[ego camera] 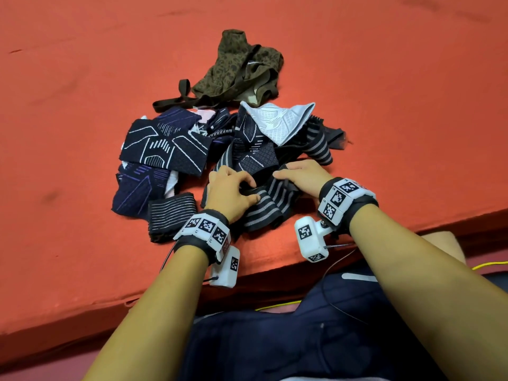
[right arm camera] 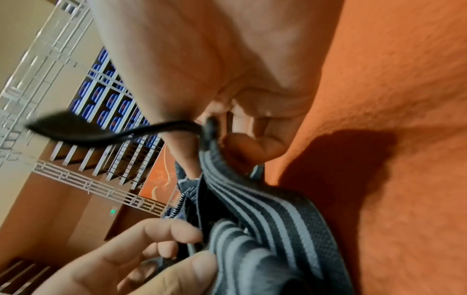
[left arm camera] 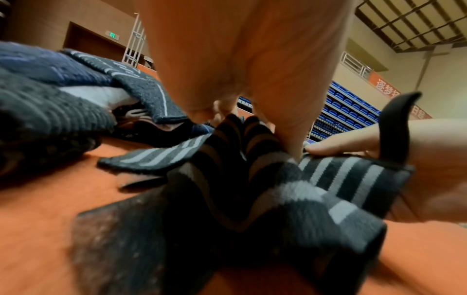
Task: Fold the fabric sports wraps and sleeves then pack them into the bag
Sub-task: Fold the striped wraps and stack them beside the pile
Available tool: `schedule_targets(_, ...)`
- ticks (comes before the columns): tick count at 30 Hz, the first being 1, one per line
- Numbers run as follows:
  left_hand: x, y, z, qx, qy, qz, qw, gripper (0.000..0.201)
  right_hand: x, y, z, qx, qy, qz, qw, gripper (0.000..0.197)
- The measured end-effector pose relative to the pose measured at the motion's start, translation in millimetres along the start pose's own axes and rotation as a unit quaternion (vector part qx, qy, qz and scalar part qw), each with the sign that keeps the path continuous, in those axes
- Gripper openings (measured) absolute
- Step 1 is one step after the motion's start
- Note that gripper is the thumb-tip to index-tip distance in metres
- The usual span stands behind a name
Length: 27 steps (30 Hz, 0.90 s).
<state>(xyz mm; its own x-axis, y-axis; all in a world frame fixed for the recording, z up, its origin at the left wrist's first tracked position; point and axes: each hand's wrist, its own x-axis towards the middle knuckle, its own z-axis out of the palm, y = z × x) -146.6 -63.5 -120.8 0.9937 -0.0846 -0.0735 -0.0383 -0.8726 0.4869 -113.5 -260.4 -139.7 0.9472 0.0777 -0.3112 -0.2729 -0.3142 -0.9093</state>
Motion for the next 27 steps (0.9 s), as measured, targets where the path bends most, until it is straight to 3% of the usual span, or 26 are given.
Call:
schedule_targets(3,-0.8,6.9,-1.1,-0.02,0.005,0.042,0.999,0.012,-8.1,-7.3,4.7,0.056,-0.053,-0.03,0.997,0.012)
schedule_targets(5,-1.6,10.7,-3.7,-0.026,-0.005,0.061,0.998,0.007,-12.3,-11.0,13.6,0.104,-0.098,-0.011,0.99,0.015)
schedule_targets(7,-3.3,13.1,-7.6,-0.039,-0.022,0.062,0.997,0.001,-12.7,-14.3,22.1,0.105,-0.097,0.009,0.99,0.02)
schedule_targets(11,-2.2,9.5,-12.2,-0.071,-0.058,-0.013,0.996,0.027,-12.6,-13.1,24.8,0.117,-0.081,0.046,0.989,0.024)
schedule_targets(14,-4.4,11.7,-12.9,-0.116,-0.071,-0.033,0.99,0.049,-13.3,-6.0,22.5,0.046,-0.095,-0.008,0.994,0.028)
schedule_targets(17,-9.4,13.2,-12.1,-0.111,-0.074,0.017,0.991,0.035,-14.1,-5.0,21.2,-0.005,-0.086,-0.019,0.996,0.034)
schedule_targets(22,-7.0,6.1,-7.3,-0.11,-0.056,0.057,0.991,0.011,-18.1,-5.6,22.9,-0.013,-0.112,0.039,0.993,0.04)
schedule_targets(24,-1.6,-1.7,-0.2,-0.114,-0.058,0.067,0.99,0.017,-18.9,-3.6,25.1,-0.004,-0.11,0.057,0.992,0.052)
schedule_targets(27,6.6,-16.4,14.0,-0.115,-0.051,0.055,0.991,0.023,-17.0,-1.6,26.0,-0.002,-0.108,0.07,0.992,0.047)
